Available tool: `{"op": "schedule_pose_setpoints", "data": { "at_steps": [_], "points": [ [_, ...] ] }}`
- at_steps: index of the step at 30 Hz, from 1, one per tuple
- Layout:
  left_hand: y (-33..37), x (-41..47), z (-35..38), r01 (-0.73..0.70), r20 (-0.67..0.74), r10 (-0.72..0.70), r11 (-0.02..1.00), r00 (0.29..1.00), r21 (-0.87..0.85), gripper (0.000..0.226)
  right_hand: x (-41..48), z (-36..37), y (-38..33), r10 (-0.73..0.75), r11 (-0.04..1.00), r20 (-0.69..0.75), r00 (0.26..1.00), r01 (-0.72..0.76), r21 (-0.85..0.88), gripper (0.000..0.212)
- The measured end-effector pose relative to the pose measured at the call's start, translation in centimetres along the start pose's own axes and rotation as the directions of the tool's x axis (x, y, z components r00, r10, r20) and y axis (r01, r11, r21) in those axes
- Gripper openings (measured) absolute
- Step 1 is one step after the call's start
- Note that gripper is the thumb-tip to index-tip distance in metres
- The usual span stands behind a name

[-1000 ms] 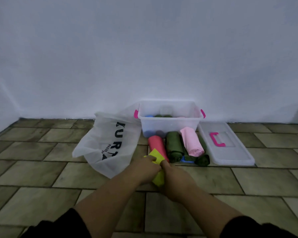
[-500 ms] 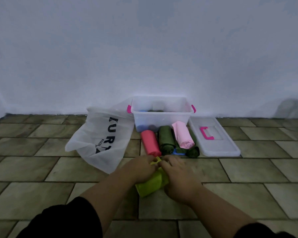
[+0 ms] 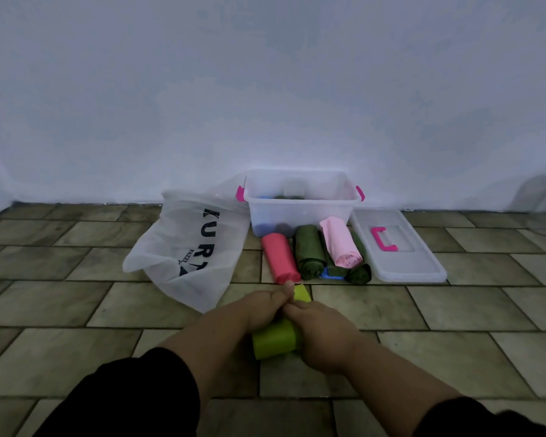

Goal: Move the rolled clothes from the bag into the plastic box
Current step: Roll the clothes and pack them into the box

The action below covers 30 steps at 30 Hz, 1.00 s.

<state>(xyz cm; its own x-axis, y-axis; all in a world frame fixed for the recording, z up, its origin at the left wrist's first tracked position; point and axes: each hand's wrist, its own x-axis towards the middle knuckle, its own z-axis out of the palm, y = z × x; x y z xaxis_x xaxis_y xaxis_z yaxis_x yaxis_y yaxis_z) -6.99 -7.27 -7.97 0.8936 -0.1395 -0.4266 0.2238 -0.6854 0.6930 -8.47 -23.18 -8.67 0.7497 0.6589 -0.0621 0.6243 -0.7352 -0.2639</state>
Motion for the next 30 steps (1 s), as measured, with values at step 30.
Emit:
{"op": "schedule_pose_setpoints", "data": {
  "at_steps": [30],
  "points": [
    [-2.4, -0.4, -0.4, 0.04, -0.337, 0.175, 0.838, 0.925, 0.544, 0.042, 1.7, -0.7, 2.6, -0.058, 0.979, -0.091, 0.994, 0.039, -0.198, 0.05]
  ]
}}
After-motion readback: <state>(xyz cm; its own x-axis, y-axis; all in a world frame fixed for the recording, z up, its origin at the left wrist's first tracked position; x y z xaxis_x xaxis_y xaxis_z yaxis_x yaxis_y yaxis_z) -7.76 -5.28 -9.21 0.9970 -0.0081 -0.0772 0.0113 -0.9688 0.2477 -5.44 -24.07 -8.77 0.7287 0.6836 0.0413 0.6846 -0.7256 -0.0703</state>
